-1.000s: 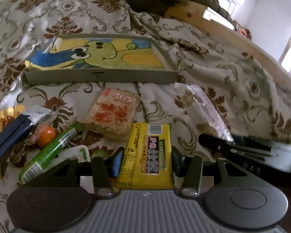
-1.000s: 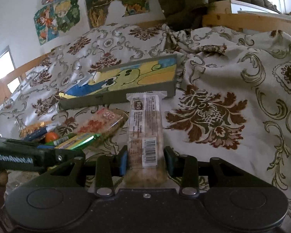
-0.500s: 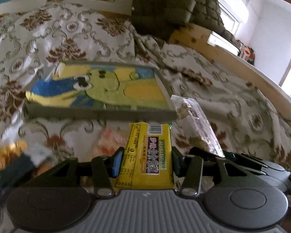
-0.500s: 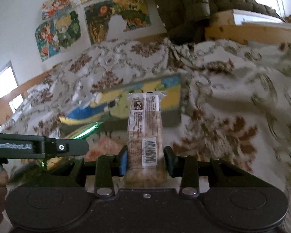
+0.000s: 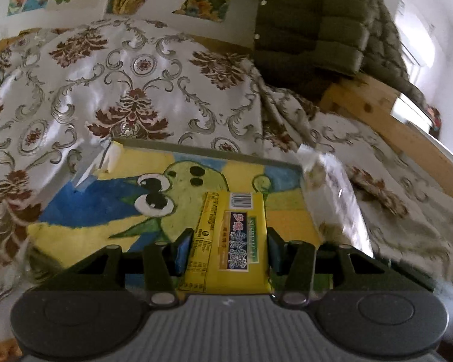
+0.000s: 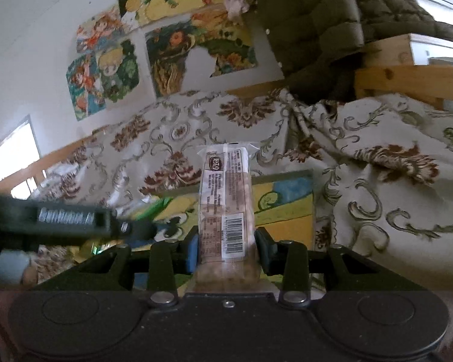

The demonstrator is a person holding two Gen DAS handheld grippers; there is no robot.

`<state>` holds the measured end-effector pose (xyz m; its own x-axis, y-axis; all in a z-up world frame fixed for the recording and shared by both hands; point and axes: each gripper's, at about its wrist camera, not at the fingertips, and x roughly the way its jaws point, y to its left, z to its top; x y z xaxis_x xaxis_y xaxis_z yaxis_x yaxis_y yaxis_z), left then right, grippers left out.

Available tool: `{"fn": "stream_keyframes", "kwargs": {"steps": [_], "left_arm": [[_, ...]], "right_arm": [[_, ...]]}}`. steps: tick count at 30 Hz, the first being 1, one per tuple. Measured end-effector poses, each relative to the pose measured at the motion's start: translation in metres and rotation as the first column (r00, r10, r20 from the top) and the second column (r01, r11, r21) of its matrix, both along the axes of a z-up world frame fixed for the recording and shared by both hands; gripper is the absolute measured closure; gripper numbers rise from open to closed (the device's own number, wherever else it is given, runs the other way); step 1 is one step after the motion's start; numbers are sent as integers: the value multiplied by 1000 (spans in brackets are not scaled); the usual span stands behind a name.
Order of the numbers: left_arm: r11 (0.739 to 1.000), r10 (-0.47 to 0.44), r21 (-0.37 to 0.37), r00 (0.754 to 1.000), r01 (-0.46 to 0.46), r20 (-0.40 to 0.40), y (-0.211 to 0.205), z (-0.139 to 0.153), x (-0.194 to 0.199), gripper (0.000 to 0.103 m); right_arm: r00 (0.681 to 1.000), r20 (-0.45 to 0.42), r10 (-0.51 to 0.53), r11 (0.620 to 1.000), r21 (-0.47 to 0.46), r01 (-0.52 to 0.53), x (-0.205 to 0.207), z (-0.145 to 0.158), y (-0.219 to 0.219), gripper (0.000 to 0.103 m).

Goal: Organize snacks
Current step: 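Carry both snacks into the cartoon tray and open both tools to release them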

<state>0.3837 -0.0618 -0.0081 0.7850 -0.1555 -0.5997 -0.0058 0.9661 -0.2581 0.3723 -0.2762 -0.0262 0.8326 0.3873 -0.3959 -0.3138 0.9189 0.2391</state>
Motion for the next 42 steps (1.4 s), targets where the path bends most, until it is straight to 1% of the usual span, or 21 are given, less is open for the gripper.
{"fn": "stream_keyframes", "kwargs": {"steps": [1, 4, 7, 8, 9, 16, 20, 23, 25, 26, 27, 28, 30, 32, 35, 36, 37, 39, 40, 41, 42], "left_arm": [[1000, 9, -14, 1000, -9, -3, -1, -4, 9, 49], [999, 28, -23, 999, -28, -23, -5, -14, 30, 49], [1000, 29, 3, 999, -29, -43, -12, -24, 43, 49], [999, 33, 10, 998, -32, -55, -13, -28, 46, 49], [999, 38, 15, 997, -37, -67, -14, -31, 48, 49], [995, 82, 61, 986, -74, -144, -11, -51, 57, 49], [994, 103, 60, 978, -94, -181, -9, -59, 60, 49], [992, 106, 81, 980, -93, -169, -11, -61, 59, 49], [991, 109, 93, 981, -95, -163, -13, -61, 58, 45], [992, 108, 89, 982, -94, -157, -13, -61, 56, 42], [992, 105, 80, 983, -94, -153, -12, -60, 55, 35], [992, 109, 73, 983, -99, -145, -11, -59, 52, 30], [993, 112, 60, 986, -105, -125, -8, -57, 46, 27], [993, 112, 37, 988, -109, -104, -4, -52, 38, 26], [991, 132, 9, 989, -132, -61, 4, -44, 22, 20], [990, 141, 8, 989, -141, -48, 7, -41, 17, 16], [987, 159, 12, 987, -158, -33, 9, -37, 9, 12], [982, 188, 21, 982, -188, -4, 13, -30, -4, 6], [979, 200, 35, 980, -201, 15, 13, -26, -13, 3], [977, 208, 50, 978, -209, 32, 14, -23, -20, 2], [974, 214, 67, 975, -217, 52, 13, -19, -29, 1]], "right_arm": [[1000, -2, 1, 1000, -16, -1, 12, -8, 2, 63], [1000, -6, -9, 1000, -13, 9, 24, -11, 3, 63], [999, -38, -20, 997, -79, 17, 36, -20, 11, 63], [999, -38, -20, 997, -79, 17, 36, -20, 11, 63], [997, -66, -29, 995, -95, 22, 39, -27, 11, 63], [995, -94, -40, 991, -130, 28, 41, -35, 12, 64], [996, -81, -35, 988, -155, 22, 42, -38, 14, 64], [998, -55, -23, 981, -194, 12, 43, -41, 17, 63], [999, -37, -8, 979, -204, 1, 42, -42, 19, 60], [1000, -31, -5, 980, -201, -2, 41, -42, 19, 53], [1000, -24, 0, 980, -199, -5, 40, -41, 19, 48], [1000, -19, -2, 979, -202, -1, 39, -40, 19, 47], [1000, -8, -13, 978, -208, 11, 36, -38, 19, 40], [1000, -7, -18, 978, -206, 16, 35, -37, 18, 36], [999, 0, -33, 981, -192, 33, 29, -30, 14, 29], [999, 16, -47, 980, -191, 49, 22, -23, 12, 24], [998, 28, -59, 980, -187, 63, 18, -18, 12, 21], [996, 42, -73, 983, -164, 79, 9, -10, 9, 9], [996, 45, -76, 986, -148, 82, 4, -6, 7, 6], [996, 47, -80, 987, -138, 86, 0, -2, 6, 3], [995, 48, -83, 987, -132, 89, -5, 1, 6, 2]]}}
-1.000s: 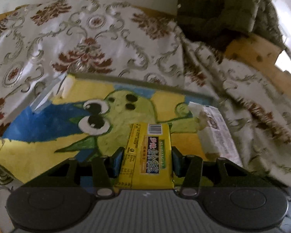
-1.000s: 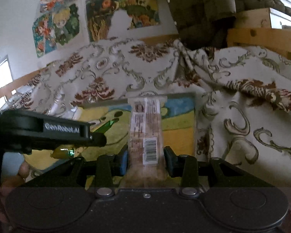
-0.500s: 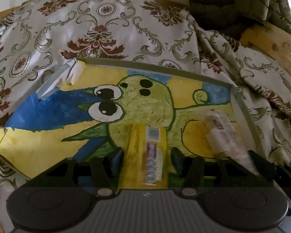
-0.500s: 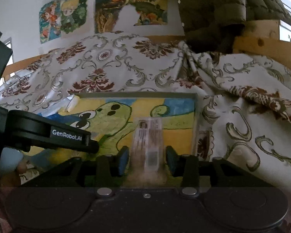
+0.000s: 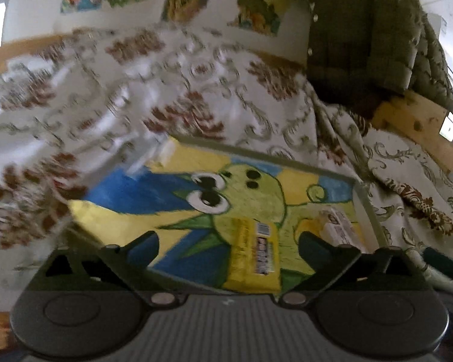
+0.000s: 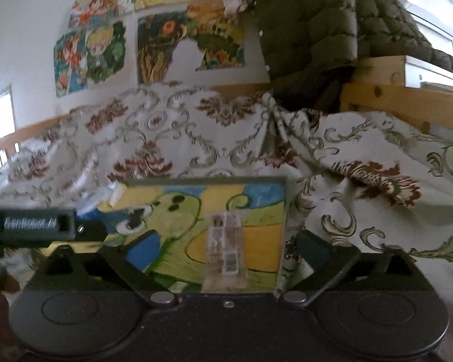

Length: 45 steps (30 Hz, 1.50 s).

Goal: Organize snacks
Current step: 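Carry both snacks into the cartoon tray and open both tools to release them, then withdraw both open tools from the tray back over the snack pile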

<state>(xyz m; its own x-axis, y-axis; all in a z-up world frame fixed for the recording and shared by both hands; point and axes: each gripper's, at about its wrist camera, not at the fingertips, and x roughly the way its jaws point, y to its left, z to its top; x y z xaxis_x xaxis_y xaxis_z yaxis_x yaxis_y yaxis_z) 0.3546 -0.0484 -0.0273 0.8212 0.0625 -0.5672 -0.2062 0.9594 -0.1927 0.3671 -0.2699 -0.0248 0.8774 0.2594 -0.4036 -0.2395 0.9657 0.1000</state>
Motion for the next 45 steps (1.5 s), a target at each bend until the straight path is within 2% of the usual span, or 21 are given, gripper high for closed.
{"fn": "stream_keyframes", "kwargs": {"steps": [10, 16, 20, 27, 33, 37, 42, 45], "left_arm": [[996, 66, 54, 995, -70, 72, 8, 25, -87, 0], [979, 151, 122, 981, -166, 120, 17, 30, -147, 0], [972, 175, 139, 978, -190, 117, 28, 33, -181, 0], [965, 220, 123, 970, -232, 101, 49, 37, -229, 0], [970, 192, 134, 976, -205, 108, 58, 37, -268, 0], [972, 134, 185, 988, -146, 76, 60, 36, -286, 0], [951, 96, 293, 995, -100, 27, 60, 27, -309, 0], [953, 70, 295, 997, -73, 23, 64, 25, -323, 0]], "right_arm": [[999, -22, -37, 999, -22, 37, -53, 16, 4, 1], [999, -22, -38, 999, -38, 37, -99, 17, 12, 1], [1000, -17, -24, 999, -44, 23, -125, 20, 19, 1], [1000, 20, 2, 998, -63, 0, -173, 26, 30, 1], [999, 44, 4, 998, -56, -1, -210, 30, 38, 1], [999, 33, 3, 999, -49, -1, -228, 30, 42, 1], [998, -19, -62, 995, -81, 60, -262, 22, 55, 1], [997, -37, -65, 996, -66, 63, -279, 18, 59, 1]]}}
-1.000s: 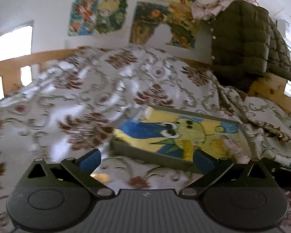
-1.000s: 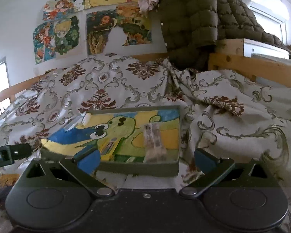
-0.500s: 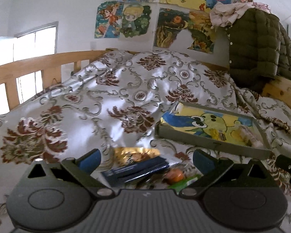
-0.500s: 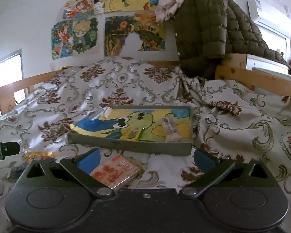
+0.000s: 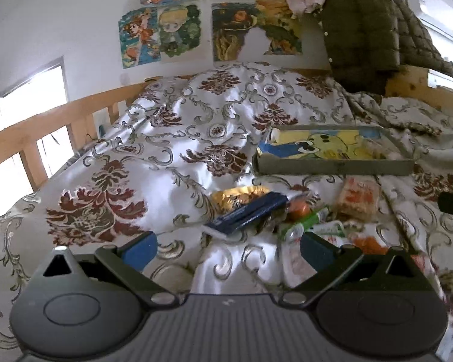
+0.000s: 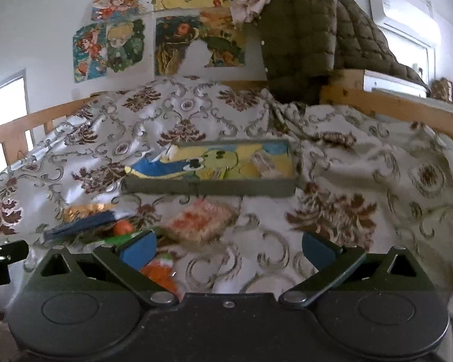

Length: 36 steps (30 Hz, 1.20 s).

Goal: Organize snacks
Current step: 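Withdraw both open tools from the tray back over the snack pile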

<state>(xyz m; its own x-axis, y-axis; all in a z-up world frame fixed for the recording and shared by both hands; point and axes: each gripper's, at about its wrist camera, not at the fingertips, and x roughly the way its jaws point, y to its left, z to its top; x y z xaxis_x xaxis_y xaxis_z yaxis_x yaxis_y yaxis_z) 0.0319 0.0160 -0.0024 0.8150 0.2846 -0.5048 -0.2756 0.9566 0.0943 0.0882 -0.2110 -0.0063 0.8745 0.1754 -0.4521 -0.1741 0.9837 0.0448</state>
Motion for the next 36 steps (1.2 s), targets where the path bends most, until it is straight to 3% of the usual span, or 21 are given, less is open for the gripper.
{"fn": "stream_keyframes", "kwargs": {"steps": [13, 36], "left_arm": [[993, -57, -100, 998, 54, -25, 21, -7, -21, 0], [993, -67, -103, 995, 59, -71, 16, -15, -18, 0]], "right_arm": [[999, -10, 31, 998, -55, -32, -41, -5, 17, 1], [995, -87, 53, 998, -36, -56, -31, -18, 16, 1]]}}
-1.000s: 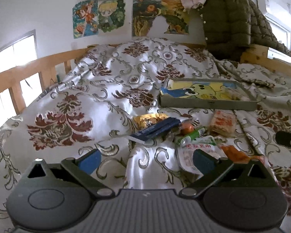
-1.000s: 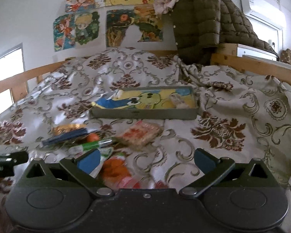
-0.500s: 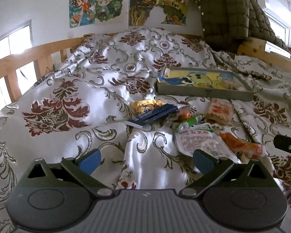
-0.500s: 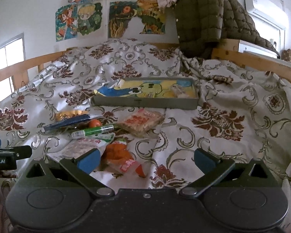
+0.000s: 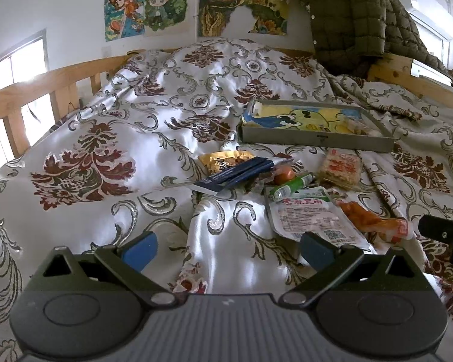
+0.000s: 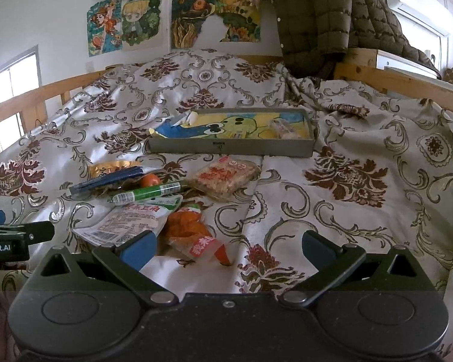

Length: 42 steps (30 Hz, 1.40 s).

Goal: Organize snacks
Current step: 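Withdraw both open tools from the tray back over the snack pile, then lower the right tool onto the orange spicy snack bag and close it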

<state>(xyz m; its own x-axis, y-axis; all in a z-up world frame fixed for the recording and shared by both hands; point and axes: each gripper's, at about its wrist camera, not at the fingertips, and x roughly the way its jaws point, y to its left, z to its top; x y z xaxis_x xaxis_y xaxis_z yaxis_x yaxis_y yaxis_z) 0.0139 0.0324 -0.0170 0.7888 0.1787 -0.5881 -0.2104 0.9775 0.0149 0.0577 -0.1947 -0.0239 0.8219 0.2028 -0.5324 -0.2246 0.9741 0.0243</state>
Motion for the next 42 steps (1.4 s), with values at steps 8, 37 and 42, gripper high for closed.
{"fn": "stream_keyframes", "kwargs": {"steps": [8, 37, 42], "left_arm": [[1000, 1, -2, 1000, -1, 3, 0, 0, 0, 0], [1000, -6, -2, 1000, 6, -1, -6, 0, 4, 0], [999, -38, 9, 999, 39, -10, -13, 2, 14, 0]], "right_arm": [[1000, -3, -1, 1000, 0, 1, 0, -1, 0, 1], [999, -39, 29, 1000, 8, -29, 4, -6, 4, 1], [997, -63, 50, 998, 34, -48, 16, -4, -2, 1]]}}
